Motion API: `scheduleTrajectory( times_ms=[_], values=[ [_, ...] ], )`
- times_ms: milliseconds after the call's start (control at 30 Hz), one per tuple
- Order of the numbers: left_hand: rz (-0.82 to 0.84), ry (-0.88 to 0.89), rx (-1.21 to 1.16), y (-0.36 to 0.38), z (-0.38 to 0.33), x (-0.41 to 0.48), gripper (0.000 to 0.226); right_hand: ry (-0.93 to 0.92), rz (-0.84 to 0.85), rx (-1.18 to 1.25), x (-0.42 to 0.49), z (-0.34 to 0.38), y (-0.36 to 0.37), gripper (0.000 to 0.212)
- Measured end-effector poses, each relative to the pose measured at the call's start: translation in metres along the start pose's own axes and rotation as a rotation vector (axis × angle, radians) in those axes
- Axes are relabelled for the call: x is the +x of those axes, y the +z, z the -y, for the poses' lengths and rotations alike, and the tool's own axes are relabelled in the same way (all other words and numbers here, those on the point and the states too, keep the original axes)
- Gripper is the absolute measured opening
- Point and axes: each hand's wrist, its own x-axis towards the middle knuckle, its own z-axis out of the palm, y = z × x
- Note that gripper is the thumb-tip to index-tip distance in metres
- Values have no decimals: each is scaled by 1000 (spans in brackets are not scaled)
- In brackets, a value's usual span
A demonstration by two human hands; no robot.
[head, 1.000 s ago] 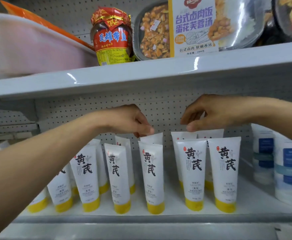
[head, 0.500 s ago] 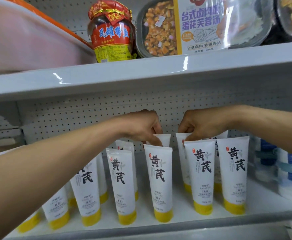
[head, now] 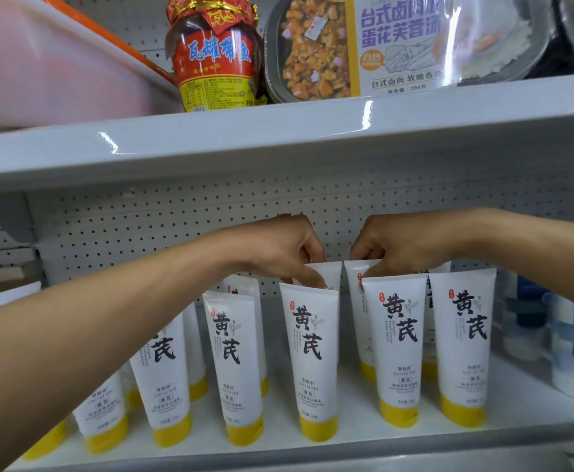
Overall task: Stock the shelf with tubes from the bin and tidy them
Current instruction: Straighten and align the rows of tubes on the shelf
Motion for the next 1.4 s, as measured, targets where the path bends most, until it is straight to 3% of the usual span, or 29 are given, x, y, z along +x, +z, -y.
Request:
scheduleTrajectory(
  times_ms=[867,967,1100,1167,1267,1400],
  values=[
    [-10,-23,36,3,-7,-6,19,-10,-2,61,-2,-4,1,15],
    [-30,-28,20,0,-5,-7,24,-37,-67,69,-4,-6,-3,18],
    [-264,28,55,-7,-12,-23,22,-118,-287,105,-19,-2,-8,24],
    [-318,87,-40,-8,-20,-42,32,-159,-339,143,-35,4,-9,36],
    [-196,104,-89,-8,-28,-68,36,-145,-237,114,-56,11,-7,45],
    [-59,28,90,1,-32,-72,36,-23,-30,-15,-64,15,3,30]
  ],
)
